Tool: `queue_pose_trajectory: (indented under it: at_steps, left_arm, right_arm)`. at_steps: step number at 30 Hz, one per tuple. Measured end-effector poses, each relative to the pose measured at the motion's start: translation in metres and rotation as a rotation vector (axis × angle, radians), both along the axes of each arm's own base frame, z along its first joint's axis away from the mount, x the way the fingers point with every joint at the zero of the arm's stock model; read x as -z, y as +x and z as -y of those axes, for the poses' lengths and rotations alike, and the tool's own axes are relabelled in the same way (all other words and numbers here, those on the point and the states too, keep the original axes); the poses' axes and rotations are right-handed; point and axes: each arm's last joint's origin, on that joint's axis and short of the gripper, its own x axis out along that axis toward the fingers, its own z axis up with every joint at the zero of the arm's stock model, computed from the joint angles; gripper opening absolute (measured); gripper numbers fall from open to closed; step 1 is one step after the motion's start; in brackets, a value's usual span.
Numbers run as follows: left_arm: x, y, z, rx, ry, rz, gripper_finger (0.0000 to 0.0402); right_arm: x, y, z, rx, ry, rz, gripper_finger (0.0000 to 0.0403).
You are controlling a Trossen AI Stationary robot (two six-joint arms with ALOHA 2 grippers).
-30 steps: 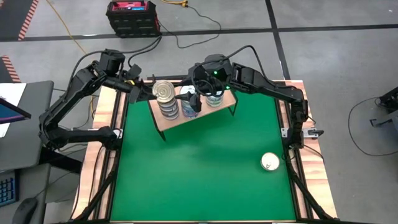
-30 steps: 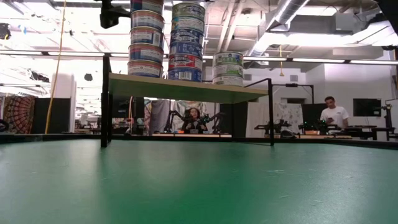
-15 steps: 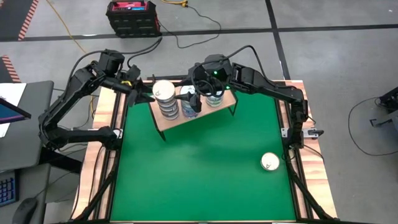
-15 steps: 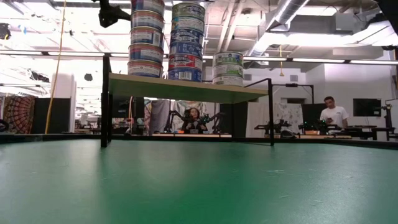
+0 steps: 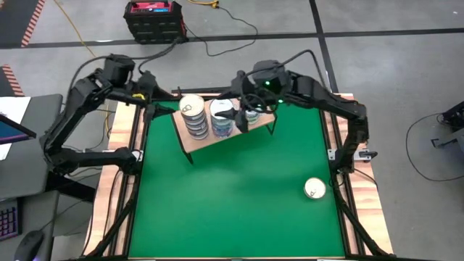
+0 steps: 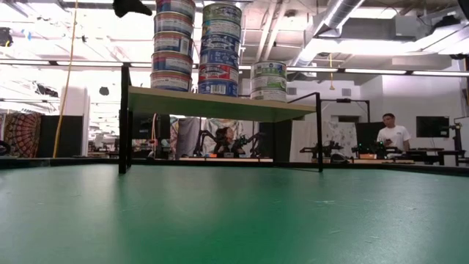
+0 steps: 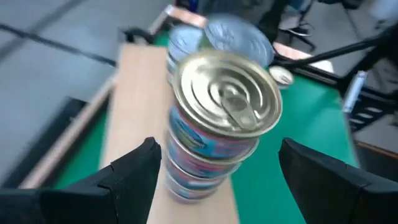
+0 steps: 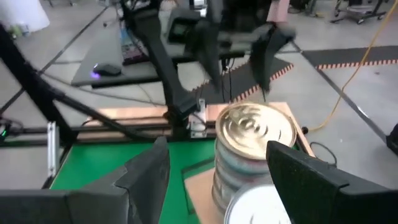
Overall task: Stack canned seafood by type on shelf
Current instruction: Stack the blue pink tuna can on top of the blue pink tuna can on the shelf
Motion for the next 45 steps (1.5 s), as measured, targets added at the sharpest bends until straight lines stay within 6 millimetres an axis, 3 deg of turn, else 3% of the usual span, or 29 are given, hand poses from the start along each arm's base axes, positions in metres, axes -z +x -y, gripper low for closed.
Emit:
queue_pose_trajectory:
  at_steps: [6,11,16,23,28,33,39,45]
  left_arm:
    - [-0.025,-0.020,0.027,-0.005,0.210,0.130,0.0311]
    - [-0.023,-0.025,0.051,0.110,0.270,0.272,0.0306]
    - [0.008,-0.014,0.064,0.237,0.208,0.281,0.0290]
    - [0.054,0.015,0.089,0.416,0.310,0.265,0.0260]
    - [0.073,0.029,0.114,0.506,0.444,0.231,0.0244]
    - [0.091,0.049,0.139,0.584,0.440,0.168,0.0237]
    - [0.121,0.083,0.170,0.582,0.433,-0.008,0.0237]
    - [0.154,0.119,0.188,0.496,0.466,-0.127,0.0237]
  right_arm:
    - [-0.001,-0.020,-0.022,0.023,-0.041,-0.117,0.0292]
    - [0.002,-0.037,-0.039,0.044,-0.034,-0.239,0.0292]
    - [0.032,-0.038,-0.059,0.021,0.009,-0.447,0.0292]
    - [0.102,-0.040,-0.096,0.092,0.044,-0.801,0.0292]
    - [0.140,-0.047,-0.127,0.087,0.065,-0.887,0.0292]
    - [0.169,-0.060,-0.148,0.136,0.064,-0.953,0.0292]
    - [0.198,-0.092,-0.153,0.262,0.054,-1.087,0.0292]
    - [0.225,-0.129,-0.148,0.405,0.025,-1.269,0.0292]
